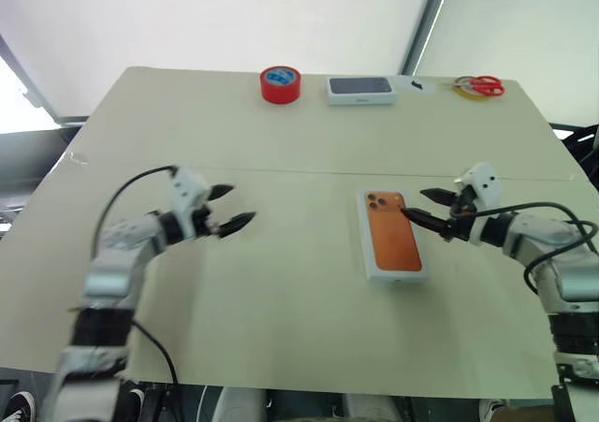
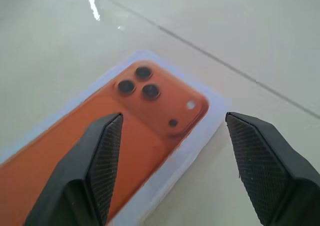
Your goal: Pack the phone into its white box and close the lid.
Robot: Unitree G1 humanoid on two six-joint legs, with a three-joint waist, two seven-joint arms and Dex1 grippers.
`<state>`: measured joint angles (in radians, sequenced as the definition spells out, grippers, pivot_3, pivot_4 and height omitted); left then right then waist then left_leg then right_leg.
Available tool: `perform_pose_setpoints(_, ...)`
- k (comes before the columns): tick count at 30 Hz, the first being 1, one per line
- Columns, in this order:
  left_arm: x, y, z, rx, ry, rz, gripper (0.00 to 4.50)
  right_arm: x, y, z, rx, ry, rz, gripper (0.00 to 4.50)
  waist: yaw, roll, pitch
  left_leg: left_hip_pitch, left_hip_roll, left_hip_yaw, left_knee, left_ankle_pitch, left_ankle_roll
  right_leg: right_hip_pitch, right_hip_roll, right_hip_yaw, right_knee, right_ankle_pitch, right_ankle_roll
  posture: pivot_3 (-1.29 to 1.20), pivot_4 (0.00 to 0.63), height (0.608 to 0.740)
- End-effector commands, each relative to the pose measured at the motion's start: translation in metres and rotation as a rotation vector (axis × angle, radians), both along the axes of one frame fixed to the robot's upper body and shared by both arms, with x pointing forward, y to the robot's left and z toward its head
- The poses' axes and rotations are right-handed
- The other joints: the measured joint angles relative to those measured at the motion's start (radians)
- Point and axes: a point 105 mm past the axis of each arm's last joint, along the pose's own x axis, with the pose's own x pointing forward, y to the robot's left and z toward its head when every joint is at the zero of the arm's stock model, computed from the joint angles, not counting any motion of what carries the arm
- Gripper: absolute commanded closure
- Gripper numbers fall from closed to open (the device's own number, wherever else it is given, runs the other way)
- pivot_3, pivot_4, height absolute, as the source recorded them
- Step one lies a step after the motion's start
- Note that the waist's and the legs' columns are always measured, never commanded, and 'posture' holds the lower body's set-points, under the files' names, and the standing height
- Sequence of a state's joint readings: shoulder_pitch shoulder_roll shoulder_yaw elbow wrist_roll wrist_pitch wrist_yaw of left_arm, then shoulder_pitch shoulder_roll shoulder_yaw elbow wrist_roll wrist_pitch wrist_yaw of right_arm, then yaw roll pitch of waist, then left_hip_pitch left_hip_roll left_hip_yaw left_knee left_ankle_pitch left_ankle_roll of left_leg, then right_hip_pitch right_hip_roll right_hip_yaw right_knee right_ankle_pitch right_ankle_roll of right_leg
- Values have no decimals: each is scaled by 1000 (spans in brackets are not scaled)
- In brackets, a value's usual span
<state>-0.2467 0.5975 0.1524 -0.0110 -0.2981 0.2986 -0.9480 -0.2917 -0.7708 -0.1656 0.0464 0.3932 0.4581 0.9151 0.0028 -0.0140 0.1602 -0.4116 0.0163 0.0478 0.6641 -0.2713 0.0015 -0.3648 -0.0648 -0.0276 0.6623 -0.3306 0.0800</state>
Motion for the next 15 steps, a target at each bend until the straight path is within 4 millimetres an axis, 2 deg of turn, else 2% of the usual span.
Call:
perform_pose_setpoints(1,-23,15,18,14,-60,14,297,-7,-14,17,-79,-121,62,1078,4,0,0,0,0,0,0,0,0,1,0,0,0,0,0,0,150,740)
perform_pose_setpoints(7,-54,46,18,4,-30,149,297,-26,-43,2,-95,-21,133,1078,5,2,1,2,0,0,0,-1,1,2,-2,0,-1,0,-1,0,150,740)
perform_pose_setpoints(9,-61,53,18,-27,-10,182,297,-30,-45,-5,-172,-28,159,1078,2,3,0,2,0,0,-1,-1,1,2,-2,0,-2,0,-1,0,150,740)
perform_pose_setpoints(12,-71,60,9,-3,22,193,297,-32,-47,-12,-173,-8,170,1078,-10,5,0,2,0,0,-1,-1,1,2,-2,0,-2,-1,-1,0,150,740)
perform_pose_setpoints(15,-74,69,2,46,25,210,297,-30,-49,-13,-172,-12,164,1078,-15,5,1,2,0,0,-1,-1,1,2,-2,0,-2,-1,-1,0,150,740)
